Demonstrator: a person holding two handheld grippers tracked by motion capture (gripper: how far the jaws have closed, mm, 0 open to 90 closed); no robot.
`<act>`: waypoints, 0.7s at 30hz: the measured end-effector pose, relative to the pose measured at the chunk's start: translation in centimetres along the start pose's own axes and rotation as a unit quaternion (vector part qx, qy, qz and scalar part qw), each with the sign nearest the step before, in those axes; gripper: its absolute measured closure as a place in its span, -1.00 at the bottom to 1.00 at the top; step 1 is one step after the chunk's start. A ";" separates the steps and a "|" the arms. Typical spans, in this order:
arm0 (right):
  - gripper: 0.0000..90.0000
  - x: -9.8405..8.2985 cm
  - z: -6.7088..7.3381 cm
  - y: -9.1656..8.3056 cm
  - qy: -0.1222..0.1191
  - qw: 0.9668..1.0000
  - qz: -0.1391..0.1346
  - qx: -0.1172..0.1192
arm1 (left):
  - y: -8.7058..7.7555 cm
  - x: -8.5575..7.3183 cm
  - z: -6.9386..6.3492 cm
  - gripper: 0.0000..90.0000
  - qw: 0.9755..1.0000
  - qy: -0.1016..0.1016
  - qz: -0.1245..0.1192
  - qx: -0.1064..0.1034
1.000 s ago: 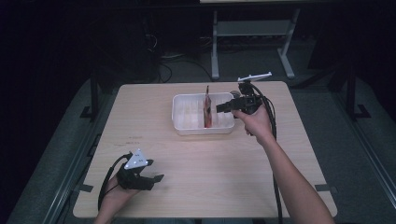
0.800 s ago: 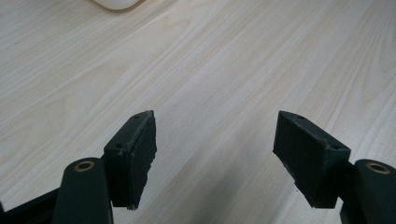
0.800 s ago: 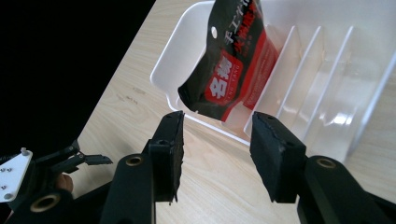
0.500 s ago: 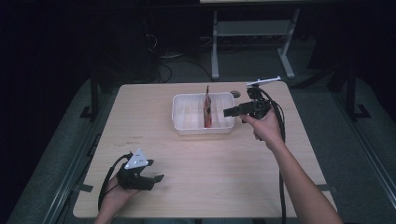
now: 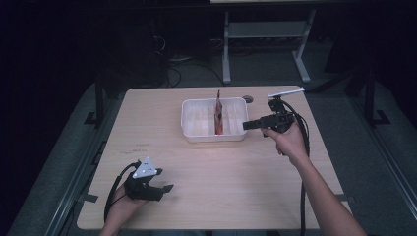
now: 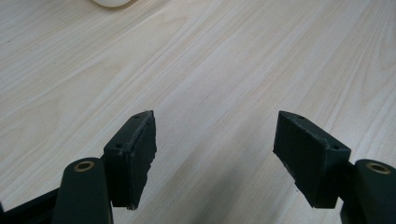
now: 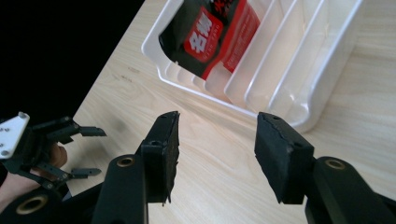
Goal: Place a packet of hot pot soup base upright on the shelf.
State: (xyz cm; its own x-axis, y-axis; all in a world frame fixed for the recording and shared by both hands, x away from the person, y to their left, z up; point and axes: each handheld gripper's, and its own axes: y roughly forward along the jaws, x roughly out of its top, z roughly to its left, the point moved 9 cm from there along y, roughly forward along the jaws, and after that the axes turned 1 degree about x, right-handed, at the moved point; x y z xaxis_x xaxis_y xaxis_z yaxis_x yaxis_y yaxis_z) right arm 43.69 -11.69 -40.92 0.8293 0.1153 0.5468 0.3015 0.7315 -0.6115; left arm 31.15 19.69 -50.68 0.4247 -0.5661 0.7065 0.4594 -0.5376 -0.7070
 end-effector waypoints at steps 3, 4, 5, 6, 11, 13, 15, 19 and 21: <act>0.06 -0.6 -0.3 -0.2 -0.001 1.000 0.006 -0.003 | 0.0 0.0 0.0 -0.35 1.000 0.000 0.000 0.000; 0.06 -0.8 -0.4 -0.2 -0.006 1.000 0.010 -0.008 | 0.0 0.0 0.0 -0.35 1.000 0.000 0.000 0.000; 0.07 -0.9 -0.3 -0.3 -0.007 1.000 0.007 -0.007 | 0.0 0.0 0.0 -0.35 1.000 0.000 0.000 0.000; 0.07 -1.0 -0.3 -0.4 -0.004 1.000 0.007 -0.002 | 0.0 0.0 0.0 -0.35 1.000 0.000 0.000 0.000; 0.06 -1.8 -0.4 -0.5 -0.006 1.000 0.009 0.003 | 0.0 0.0 0.0 -0.35 1.000 0.001 0.000 0.001; 0.06 -2.2 -0.6 -0.5 -0.005 1.000 0.011 0.003 | 0.0 0.0 0.0 -0.35 1.000 0.001 0.000 0.000; 0.06 -2.6 -0.7 -0.5 -0.003 1.000 0.012 0.006 | 0.0 0.0 0.0 -0.35 1.000 0.001 0.000 0.000; 0.06 -3.2 -1.0 -0.6 0.000 1.000 0.013 0.007 | 0.0 0.0 0.0 -0.35 1.000 0.002 0.001 0.001; 0.06 -3.5 -1.1 -0.7 0.001 1.000 0.011 0.009 | 0.0 0.0 0.0 -0.35 1.000 0.003 0.001 0.001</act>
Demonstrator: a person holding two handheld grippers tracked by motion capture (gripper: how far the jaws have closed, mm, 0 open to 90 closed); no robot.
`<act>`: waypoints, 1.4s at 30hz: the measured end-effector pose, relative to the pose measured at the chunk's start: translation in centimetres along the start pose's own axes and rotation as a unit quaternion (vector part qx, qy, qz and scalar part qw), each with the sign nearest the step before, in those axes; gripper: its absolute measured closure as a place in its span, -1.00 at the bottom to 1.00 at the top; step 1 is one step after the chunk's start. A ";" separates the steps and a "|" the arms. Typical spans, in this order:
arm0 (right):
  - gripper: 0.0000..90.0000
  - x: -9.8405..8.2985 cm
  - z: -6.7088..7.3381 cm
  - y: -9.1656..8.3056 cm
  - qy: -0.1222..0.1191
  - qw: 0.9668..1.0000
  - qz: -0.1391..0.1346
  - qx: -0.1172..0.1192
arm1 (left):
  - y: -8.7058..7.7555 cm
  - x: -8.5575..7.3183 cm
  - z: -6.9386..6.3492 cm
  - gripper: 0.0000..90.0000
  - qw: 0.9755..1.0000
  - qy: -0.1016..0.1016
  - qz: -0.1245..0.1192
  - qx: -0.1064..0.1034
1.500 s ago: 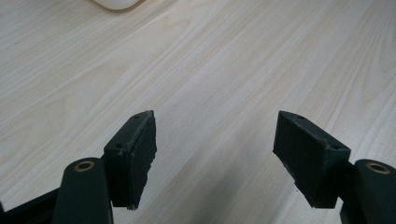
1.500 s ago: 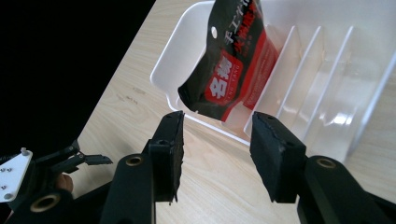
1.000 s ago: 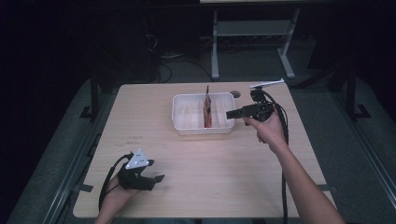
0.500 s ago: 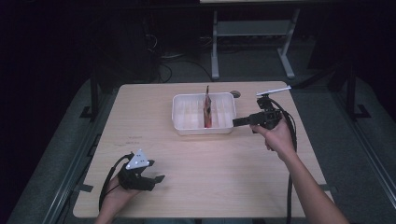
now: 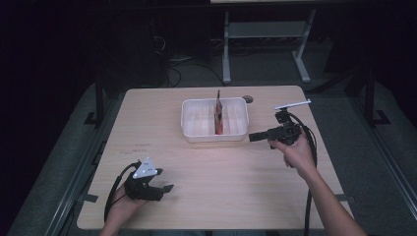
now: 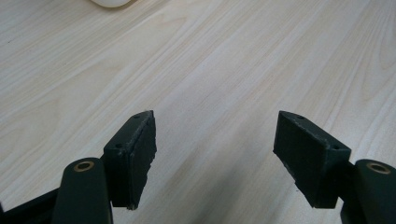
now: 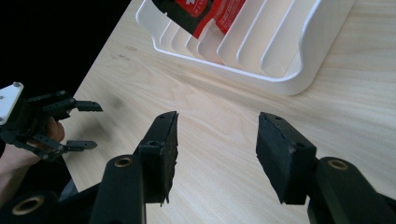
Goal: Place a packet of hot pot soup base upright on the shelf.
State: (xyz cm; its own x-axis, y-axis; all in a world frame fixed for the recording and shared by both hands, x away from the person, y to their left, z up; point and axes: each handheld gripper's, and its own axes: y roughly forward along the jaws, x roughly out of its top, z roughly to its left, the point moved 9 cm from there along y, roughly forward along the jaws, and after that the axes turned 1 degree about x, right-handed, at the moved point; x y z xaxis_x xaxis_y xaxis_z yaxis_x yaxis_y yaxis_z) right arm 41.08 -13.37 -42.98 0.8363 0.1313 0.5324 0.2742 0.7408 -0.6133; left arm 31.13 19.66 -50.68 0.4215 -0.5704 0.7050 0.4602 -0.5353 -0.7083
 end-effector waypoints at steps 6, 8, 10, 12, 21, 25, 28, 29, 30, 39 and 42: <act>0.06 -0.8 -0.3 -0.2 0.002 1.000 0.001 0.003 | 0.0 0.0 0.0 -0.35 1.000 0.001 0.001 0.000; 0.04 -1.1 -0.3 -0.1 0.000 1.000 0.005 0.000 | 0.0 0.0 0.0 -0.35 1.000 0.002 0.001 0.000; 0.05 -1.4 -0.3 -0.1 0.001 1.000 0.004 0.006 | 0.0 0.0 0.0 -0.35 1.000 0.002 0.001 0.001; 0.05 -1.6 -0.3 -0.2 0.000 1.000 0.004 0.006 | 0.0 0.0 0.0 -0.35 1.000 0.000 0.000 0.001; 0.04 -2.9 -0.3 -0.2 0.000 1.000 0.007 0.011 | 0.0 0.0 0.0 -0.35 1.000 0.001 0.000 0.002; 0.04 -3.6 -0.3 -0.2 -0.001 1.000 0.010 0.012 | 0.0 0.0 0.0 -0.35 1.000 0.001 0.001 0.002; 0.04 -3.9 -0.4 -0.2 -0.001 1.000 0.010 0.013 | 0.0 0.0 0.0 -0.35 1.000 0.002 0.001 0.002; 0.04 -4.1 -0.3 -0.1 -0.002 1.000 0.011 0.013 | 0.0 0.0 0.0 -0.35 1.000 0.001 0.001 0.002; 0.04 -4.4 -0.3 -0.1 -0.004 1.000 0.014 0.011 | 0.0 0.0 0.0 -0.35 1.000 0.001 0.001 0.002; 0.03 -5.5 -0.4 -0.5 -0.004 1.000 0.012 0.016 | 0.0 -0.1 0.0 -0.35 1.000 0.001 0.001 0.002; 0.03 -6.0 -0.5 -0.6 -0.002 1.000 0.012 0.018 | 0.0 -0.1 0.0 -0.35 1.000 0.000 0.002 0.002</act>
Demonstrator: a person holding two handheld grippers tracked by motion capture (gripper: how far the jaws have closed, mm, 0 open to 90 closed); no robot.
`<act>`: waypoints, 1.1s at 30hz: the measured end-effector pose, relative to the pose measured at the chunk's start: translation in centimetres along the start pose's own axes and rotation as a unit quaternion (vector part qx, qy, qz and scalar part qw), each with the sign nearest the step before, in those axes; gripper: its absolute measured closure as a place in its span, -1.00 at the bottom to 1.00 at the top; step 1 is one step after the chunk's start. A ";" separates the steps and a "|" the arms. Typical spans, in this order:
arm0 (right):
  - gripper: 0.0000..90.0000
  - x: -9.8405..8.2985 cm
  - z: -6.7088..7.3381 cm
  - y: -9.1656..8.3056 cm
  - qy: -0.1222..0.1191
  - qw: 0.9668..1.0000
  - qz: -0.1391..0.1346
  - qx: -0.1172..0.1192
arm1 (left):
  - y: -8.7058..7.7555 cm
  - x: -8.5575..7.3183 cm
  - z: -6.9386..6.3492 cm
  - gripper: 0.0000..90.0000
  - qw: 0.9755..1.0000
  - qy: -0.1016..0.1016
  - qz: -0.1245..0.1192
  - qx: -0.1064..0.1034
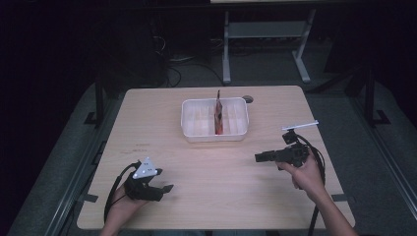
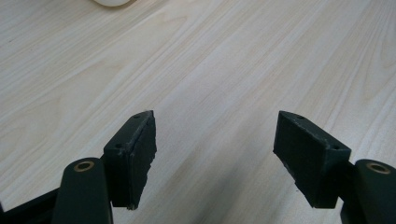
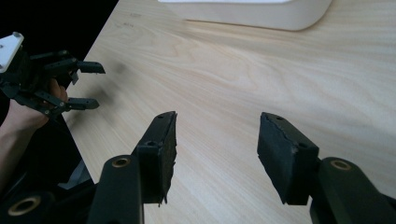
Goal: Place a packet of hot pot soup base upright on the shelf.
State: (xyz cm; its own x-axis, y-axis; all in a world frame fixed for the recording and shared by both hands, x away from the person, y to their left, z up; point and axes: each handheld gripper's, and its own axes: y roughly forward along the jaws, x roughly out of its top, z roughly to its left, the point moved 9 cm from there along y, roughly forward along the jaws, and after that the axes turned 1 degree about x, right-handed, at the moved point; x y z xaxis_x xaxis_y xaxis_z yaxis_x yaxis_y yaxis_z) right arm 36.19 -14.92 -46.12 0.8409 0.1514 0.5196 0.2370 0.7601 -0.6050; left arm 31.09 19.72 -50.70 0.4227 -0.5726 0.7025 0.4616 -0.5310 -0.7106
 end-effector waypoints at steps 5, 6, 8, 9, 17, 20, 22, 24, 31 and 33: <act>0.03 -0.6 -0.3 -0.3 0.003 1.000 -0.002 -0.001 | 0.1 0.0 0.0 -0.35 1.000 0.001 -0.001 0.000; 0.03 -0.9 -0.4 -0.4 0.003 1.000 -0.002 -0.001 | 0.1 0.0 0.0 -0.35 1.000 0.001 -0.001 0.000; 0.03 -1.0 -0.5 -0.4 0.004 1.000 -0.002 -0.001 | 0.1 0.0 0.0 -0.35 1.000 0.002 0.000 0.000; 0.03 -1.2 -0.6 -0.5 0.005 1.000 -0.002 -0.001 | 0.0 0.0 0.0 -0.35 1.000 0.002 -0.001 0.000; 0.02 -2.5 -1.4 -0.6 0.015 1.000 -0.004 -0.002 | 0.1 0.0 -0.1 -0.35 1.000 0.001 -0.001 -0.001; 0.01 -2.8 -1.6 -0.7 0.016 1.000 -0.005 -0.002 | 0.1 0.1 -0.1 -0.35 1.000 0.001 -0.001 -0.002; 0.01 -3.0 -1.6 -0.7 0.014 1.000 -0.004 -0.003 | 0.2 0.0 -0.2 -0.35 1.000 0.001 0.000 -0.002; 0.01 -3.1 -1.6 -0.8 0.014 1.000 -0.006 -0.001 | 0.2 0.0 -0.2 -0.35 1.000 0.003 0.001 -0.002; 0.00 -3.6 -1.8 -0.9 0.011 1.000 -0.010 -0.001 | 0.2 0.0 -0.3 -0.35 1.000 0.003 0.001 -0.003; 0.00 -3.8 -1.8 -0.9 0.012 1.000 -0.010 0.000 | 0.2 0.0 -0.3 -0.35 1.000 0.003 0.001 -0.004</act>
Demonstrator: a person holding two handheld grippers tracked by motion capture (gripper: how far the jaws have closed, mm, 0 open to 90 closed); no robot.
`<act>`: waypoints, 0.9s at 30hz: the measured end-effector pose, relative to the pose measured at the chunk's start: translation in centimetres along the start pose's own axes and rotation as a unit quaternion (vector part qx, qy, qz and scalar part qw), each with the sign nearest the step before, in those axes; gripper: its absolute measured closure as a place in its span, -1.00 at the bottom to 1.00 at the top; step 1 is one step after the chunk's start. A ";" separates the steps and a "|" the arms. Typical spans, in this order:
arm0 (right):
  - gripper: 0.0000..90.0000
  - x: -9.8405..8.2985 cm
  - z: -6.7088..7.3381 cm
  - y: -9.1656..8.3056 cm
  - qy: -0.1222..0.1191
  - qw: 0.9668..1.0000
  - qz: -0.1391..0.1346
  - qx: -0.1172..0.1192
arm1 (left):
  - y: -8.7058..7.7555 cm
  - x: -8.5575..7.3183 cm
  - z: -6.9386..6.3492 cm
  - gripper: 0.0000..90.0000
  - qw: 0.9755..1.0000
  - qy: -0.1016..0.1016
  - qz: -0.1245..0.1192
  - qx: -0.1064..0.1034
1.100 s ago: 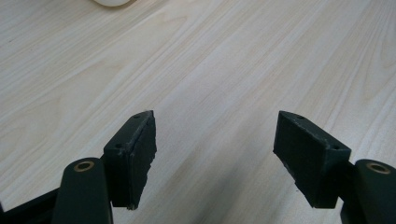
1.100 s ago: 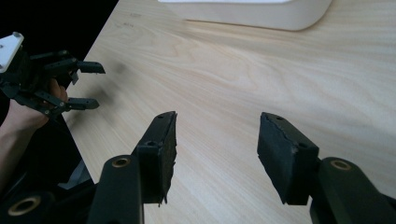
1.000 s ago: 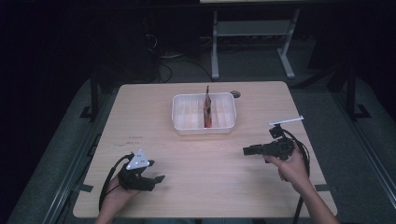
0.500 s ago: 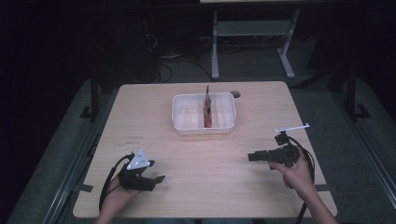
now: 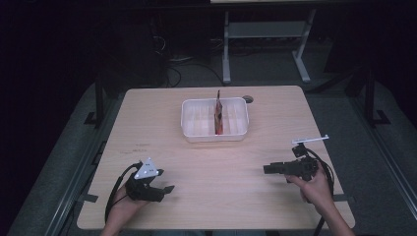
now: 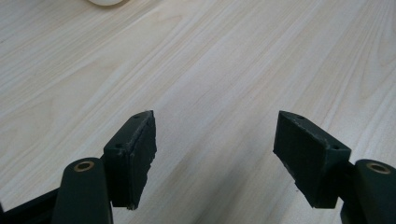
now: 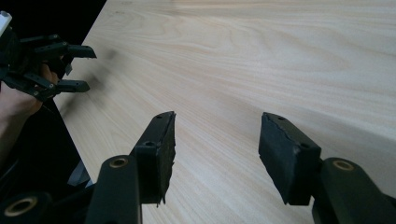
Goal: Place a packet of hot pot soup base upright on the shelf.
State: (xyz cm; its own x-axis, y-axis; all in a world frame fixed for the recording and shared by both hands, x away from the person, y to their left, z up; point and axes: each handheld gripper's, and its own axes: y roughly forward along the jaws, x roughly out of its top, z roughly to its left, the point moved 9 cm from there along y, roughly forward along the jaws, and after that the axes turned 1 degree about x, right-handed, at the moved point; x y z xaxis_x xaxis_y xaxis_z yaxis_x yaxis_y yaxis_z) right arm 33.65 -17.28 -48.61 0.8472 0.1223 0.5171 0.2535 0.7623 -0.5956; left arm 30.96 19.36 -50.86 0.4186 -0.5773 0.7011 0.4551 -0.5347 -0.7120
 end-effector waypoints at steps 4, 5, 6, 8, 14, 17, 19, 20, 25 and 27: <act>-0.01 -0.4 0.0 0.1 -0.004 1.000 0.003 -0.002 | 0.1 0.0 -0.1 -0.35 1.000 0.000 0.001 -0.001; -0.01 -0.5 0.0 0.1 -0.005 1.000 0.003 -0.003 | 0.1 0.0 -0.1 -0.35 1.000 0.000 0.001 -0.001; -0.01 -0.6 0.0 0.1 -0.006 1.000 0.003 -0.003 | 0.1 0.0 -0.1 -0.35 1.000 0.001 0.002 -0.002; -0.01 -0.8 0.0 0.1 -0.008 1.000 0.004 -0.002 | 0.1 0.0 -0.2 -0.35 1.000 0.002 0.002 -0.003; -0.02 -1.6 0.0 0.0 -0.011 1.000 0.005 -0.001 | 0.1 -0.1 -0.3 -0.35 1.000 0.004 0.005 -0.003; -0.02 -2.0 0.0 0.0 -0.014 1.000 0.004 -0.002 | 0.1 -0.1 -0.3 -0.35 1.000 0.005 0.005 -0.003; -0.02 -2.3 0.0 0.0 -0.015 1.000 0.002 0.000 | 0.1 -0.1 -0.4 -0.35 1.000 0.005 0.005 -0.003; -0.03 -2.5 0.0 -0.1 -0.014 1.000 0.001 0.001 | 0.1 -0.1 -0.4 -0.35 1.000 0.005 0.005 -0.003; -0.03 -3.0 -0.1 -0.1 -0.015 1.000 -0.001 0.001 | 0.2 -0.1 -0.4 -0.35 1.000 0.006 0.006 -0.004; -0.03 -3.3 -0.2 -0.1 -0.015 1.000 -0.002 0.001 | 0.2 -0.1 -0.5 -0.35 1.000 0.008 0.007 -0.004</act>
State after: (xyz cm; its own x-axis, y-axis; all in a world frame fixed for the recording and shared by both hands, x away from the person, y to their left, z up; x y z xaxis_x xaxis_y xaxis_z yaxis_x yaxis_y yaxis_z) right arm 30.93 -17.90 -50.36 0.8320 0.1381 0.5373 0.2555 0.7642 -0.5922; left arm 30.64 19.04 -51.11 0.4118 -0.5953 0.6900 0.4423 -0.5314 -0.7225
